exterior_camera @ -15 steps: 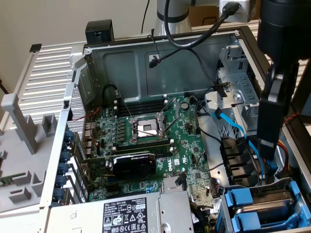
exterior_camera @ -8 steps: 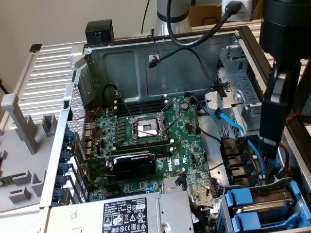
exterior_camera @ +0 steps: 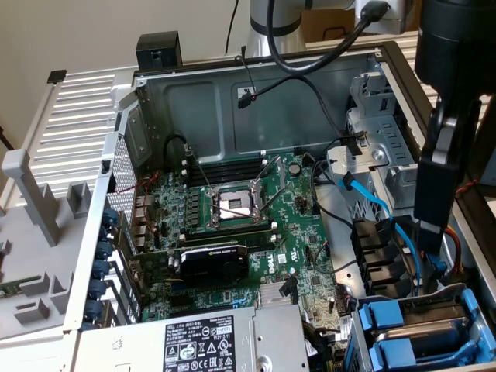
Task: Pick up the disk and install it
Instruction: 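Insert the first disk wire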
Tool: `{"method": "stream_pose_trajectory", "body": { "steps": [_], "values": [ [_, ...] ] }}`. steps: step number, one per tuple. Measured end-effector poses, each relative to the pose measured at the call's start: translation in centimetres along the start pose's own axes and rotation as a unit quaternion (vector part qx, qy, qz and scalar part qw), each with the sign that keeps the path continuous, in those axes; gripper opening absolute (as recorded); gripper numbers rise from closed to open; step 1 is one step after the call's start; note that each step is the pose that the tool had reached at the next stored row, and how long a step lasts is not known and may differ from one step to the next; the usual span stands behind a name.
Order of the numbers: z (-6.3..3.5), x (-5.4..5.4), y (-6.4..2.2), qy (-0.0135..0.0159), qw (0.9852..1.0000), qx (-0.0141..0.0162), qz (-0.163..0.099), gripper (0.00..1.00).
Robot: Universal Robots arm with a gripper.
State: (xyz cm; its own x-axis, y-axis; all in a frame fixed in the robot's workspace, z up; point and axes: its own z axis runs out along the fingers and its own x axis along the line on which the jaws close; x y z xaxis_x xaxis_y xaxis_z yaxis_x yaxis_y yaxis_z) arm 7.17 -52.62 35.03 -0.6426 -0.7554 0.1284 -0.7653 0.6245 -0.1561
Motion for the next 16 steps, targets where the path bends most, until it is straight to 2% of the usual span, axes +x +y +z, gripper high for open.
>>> {"method": "stream_pose_trajectory", "body": {
  "steps": [3, 5, 6, 7, 16],
  "values": [
    [0.01, 0.0, 0.0, 0.0003, 1.0, -0.0003, 0.002, 0.53],
    [0.01, 0.0, 0.0, 0.0006, 1.0, -0.0005, 0.003, 0.4],
    [0.0, 0.0, 0.0, 0.0007, 1.0, -0.0006, 0.003, 0.4],
    [0.01, 0.0, 0.0, 0.0007, 1.0, -0.0007, 0.004, 0.35],
    [0.01, 0.0, 0.0, 0.0007, 1.0, -0.0009, 0.004, 0.35]
  ]
}}
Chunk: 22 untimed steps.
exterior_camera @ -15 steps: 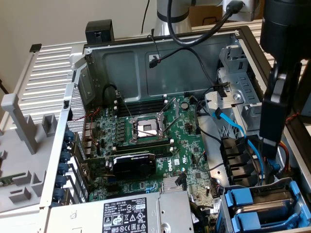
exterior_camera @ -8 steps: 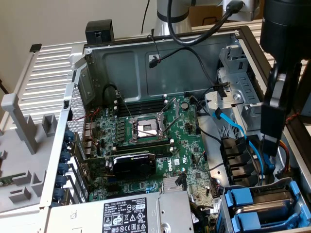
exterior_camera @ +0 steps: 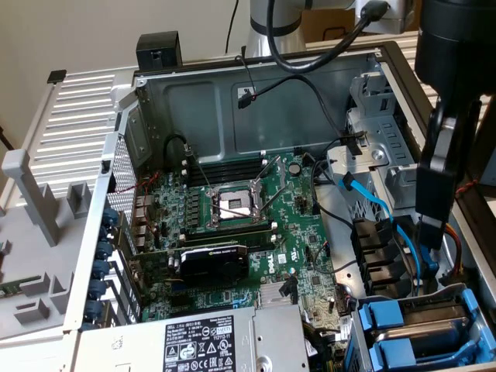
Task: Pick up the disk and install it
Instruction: 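Insert the first disk wire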
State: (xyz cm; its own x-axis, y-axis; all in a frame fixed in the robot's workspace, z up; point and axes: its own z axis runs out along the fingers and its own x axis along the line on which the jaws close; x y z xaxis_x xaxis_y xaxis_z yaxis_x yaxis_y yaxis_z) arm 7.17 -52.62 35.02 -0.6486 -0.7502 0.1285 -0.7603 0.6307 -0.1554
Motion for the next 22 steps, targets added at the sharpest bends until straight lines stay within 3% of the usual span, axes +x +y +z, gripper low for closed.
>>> {"method": "stream_pose_trajectory", "body": {
  "steps": [6, 15, 22],
  "values": [
    [-0.1, 0.0, 0.25, 0.0, 1.0, 0.0, 0.0, 0.35],
    [-0.37, -0.7, 1.34, 0.0007, 1.0, 0.0006, 0.0, 0.35],
    [-0.45, -0.6, 1.46, 0.0061, 1.0, 0.0048, 0.004, 0.35]
  ]
}}
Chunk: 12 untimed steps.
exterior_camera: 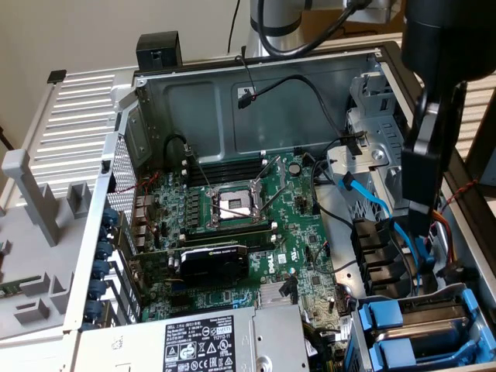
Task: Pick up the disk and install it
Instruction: 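Insert the first disk wire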
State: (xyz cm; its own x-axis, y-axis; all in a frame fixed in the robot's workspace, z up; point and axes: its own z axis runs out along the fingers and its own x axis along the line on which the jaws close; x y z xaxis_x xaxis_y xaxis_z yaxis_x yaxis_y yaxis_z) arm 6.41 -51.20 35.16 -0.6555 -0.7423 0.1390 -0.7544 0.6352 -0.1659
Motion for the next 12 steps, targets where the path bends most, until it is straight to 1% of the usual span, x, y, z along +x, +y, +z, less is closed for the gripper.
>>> {"method": "stream_pose_trajectory", "body": {
  "steps": [2, 5, 8, 12],
  "values": [
    [-0.06, 0.04, 0.03, 0.0015, 1.0, 0.0021, 0.001, 0.35],
    [-0.13, 0.07, 0.03, 0.0046, 1.0, 0.0076, 0.005, 0.35],
    [-0.14, 0.07, 0.03, 0.0088, 0.9998, 0.0137, 0.01, 0.35],
    [-0.15, 0.07, 0.03, 0.0133, 0.9995, 0.0201, 0.019, 0.35]
  ]
}}
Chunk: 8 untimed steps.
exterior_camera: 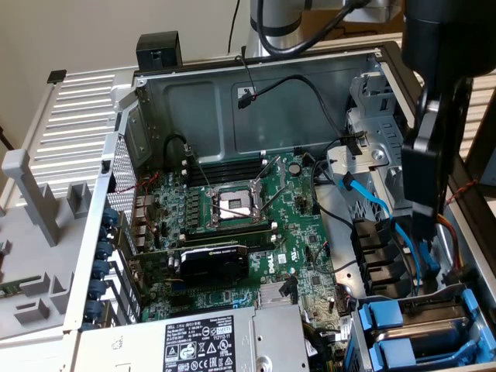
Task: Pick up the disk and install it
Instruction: 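Insert the first disk wire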
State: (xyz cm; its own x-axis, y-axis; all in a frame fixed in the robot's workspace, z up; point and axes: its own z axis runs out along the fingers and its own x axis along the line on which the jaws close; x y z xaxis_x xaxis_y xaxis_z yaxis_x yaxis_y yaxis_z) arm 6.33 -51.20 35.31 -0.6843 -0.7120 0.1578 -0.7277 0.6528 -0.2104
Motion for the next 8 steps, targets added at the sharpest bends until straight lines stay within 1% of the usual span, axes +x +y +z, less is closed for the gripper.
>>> {"method": "stream_pose_trajectory", "body": {
  "steps": [3, 8],
  "values": [
    [0.0, 0.0, 0.0, 0.0028, 1.0, 0.0021, 0.008, 0.35],
    [0.0, 0.01, 0.0, 0.0045, 0.9998, 0.0038, 0.021, 0.35]
  ]
}}
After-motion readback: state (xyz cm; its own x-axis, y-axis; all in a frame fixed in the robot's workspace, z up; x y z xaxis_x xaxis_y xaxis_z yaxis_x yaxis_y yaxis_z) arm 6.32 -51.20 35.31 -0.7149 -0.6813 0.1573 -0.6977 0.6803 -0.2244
